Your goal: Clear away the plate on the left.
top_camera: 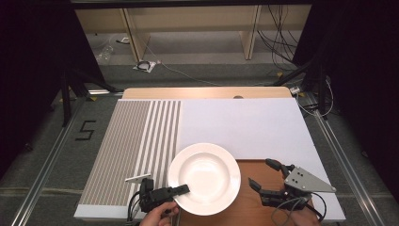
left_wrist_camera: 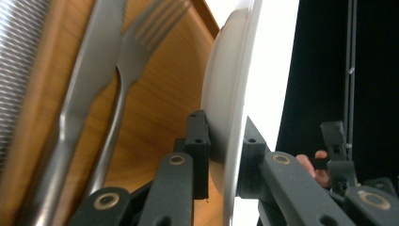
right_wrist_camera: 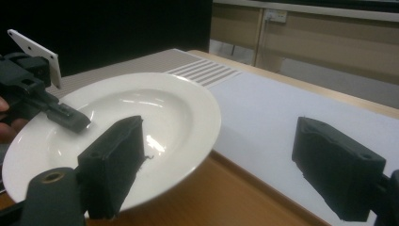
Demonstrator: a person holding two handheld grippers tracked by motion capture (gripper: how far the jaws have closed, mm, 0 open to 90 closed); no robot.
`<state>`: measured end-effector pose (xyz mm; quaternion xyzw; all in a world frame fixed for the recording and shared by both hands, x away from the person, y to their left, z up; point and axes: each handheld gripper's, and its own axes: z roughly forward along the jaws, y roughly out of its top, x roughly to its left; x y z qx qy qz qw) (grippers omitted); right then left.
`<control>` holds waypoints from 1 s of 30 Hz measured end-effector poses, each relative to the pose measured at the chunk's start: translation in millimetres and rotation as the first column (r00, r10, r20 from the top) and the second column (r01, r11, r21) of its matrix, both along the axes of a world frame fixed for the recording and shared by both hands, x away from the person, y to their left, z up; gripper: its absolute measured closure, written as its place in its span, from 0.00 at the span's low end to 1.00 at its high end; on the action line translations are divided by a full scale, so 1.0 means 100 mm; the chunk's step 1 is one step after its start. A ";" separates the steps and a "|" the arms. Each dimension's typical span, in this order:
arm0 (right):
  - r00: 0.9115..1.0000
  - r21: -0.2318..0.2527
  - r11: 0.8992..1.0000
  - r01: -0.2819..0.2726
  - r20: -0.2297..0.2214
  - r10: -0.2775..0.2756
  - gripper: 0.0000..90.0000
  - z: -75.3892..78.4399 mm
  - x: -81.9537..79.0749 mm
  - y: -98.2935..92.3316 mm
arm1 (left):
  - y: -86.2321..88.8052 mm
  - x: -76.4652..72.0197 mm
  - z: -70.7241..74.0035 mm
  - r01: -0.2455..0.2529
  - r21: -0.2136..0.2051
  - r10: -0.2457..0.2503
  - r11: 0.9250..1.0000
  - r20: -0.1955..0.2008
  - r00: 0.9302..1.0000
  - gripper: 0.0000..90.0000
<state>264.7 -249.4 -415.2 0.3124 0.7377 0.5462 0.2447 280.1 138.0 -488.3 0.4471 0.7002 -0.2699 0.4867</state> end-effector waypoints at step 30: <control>1.000 0.015 1.000 0.003 0.003 -0.003 0.20 0.01 0.00 -0.01 | -0.51 0.00 -0.13 0.180 0.040 -0.179 0.983 -0.033 0.983 0.87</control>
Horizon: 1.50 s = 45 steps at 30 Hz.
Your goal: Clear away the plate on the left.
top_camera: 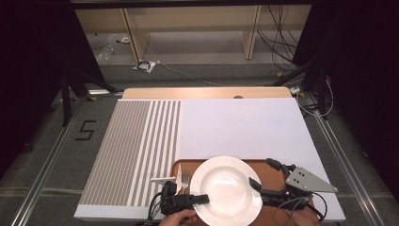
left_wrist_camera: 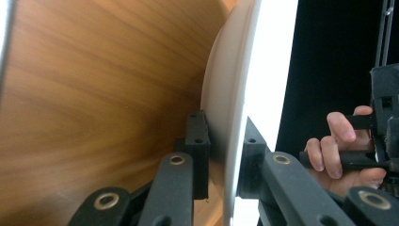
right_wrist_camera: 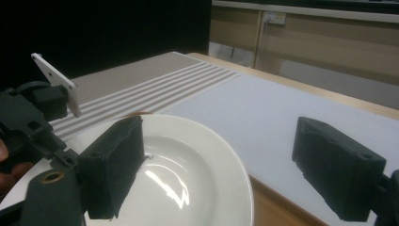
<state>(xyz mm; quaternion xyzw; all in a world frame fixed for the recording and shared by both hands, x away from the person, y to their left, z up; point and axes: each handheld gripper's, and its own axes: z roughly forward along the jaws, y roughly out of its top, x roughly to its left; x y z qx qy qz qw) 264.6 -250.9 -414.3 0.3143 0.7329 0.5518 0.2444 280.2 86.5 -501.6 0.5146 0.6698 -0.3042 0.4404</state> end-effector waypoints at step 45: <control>1.000 -0.002 1.000 -0.011 -0.009 0.011 0.20 0.00 0.00 0.01 | 0.01 -0.05 0.19 0.070 0.241 -0.102 0.968 0.120 0.988 0.45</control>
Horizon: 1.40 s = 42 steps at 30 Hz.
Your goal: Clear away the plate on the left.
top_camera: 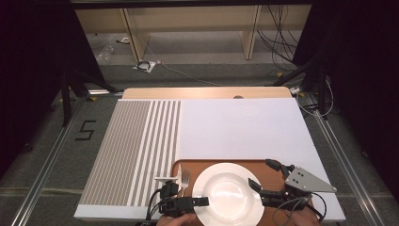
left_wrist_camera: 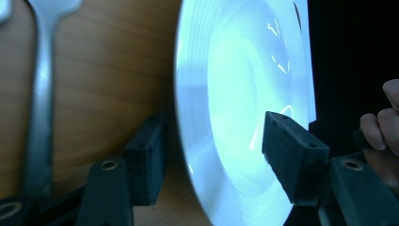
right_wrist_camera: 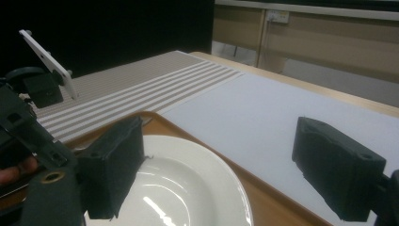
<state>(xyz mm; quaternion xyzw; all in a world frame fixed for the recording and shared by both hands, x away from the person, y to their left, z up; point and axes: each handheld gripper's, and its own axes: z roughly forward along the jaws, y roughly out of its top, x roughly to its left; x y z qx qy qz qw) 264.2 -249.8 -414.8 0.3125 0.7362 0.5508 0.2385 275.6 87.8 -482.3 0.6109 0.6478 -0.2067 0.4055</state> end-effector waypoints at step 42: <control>1.000 0.035 0.999 0.007 -0.016 -0.006 0.20 0.00 0.01 -0.03 | 0.53 0.11 0.71 0.024 0.251 -0.189 0.968 0.658 0.729 0.27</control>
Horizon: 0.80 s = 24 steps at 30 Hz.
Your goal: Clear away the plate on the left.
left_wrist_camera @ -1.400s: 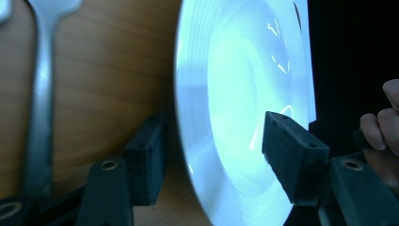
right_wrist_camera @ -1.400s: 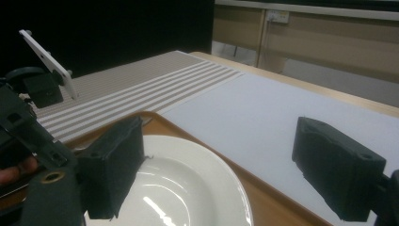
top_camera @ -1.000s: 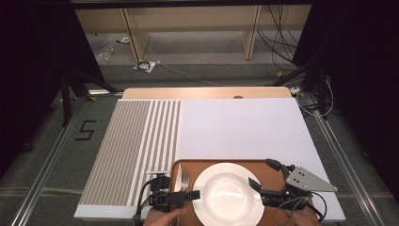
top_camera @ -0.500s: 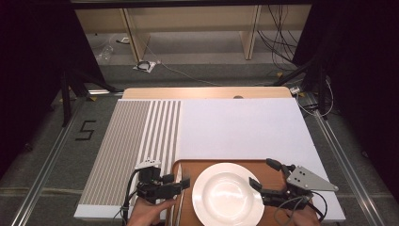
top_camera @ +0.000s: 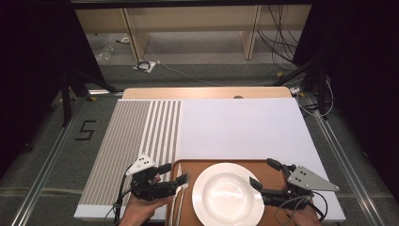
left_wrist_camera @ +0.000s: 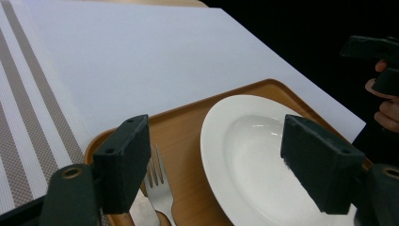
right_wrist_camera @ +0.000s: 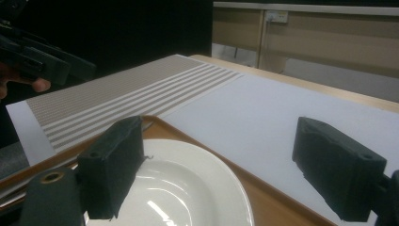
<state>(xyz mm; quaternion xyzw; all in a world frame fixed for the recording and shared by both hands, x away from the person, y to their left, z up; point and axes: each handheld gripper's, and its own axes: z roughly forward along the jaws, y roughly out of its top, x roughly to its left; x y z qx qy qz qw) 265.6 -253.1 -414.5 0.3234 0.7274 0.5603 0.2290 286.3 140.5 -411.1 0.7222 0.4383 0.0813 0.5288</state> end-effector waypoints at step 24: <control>1.000 0.019 1.000 0.002 -0.010 -0.002 0.20 0.00 0.01 -0.01 | 0.16 -0.04 0.04 -0.007 -0.012 0.009 1.000 0.185 0.983 0.24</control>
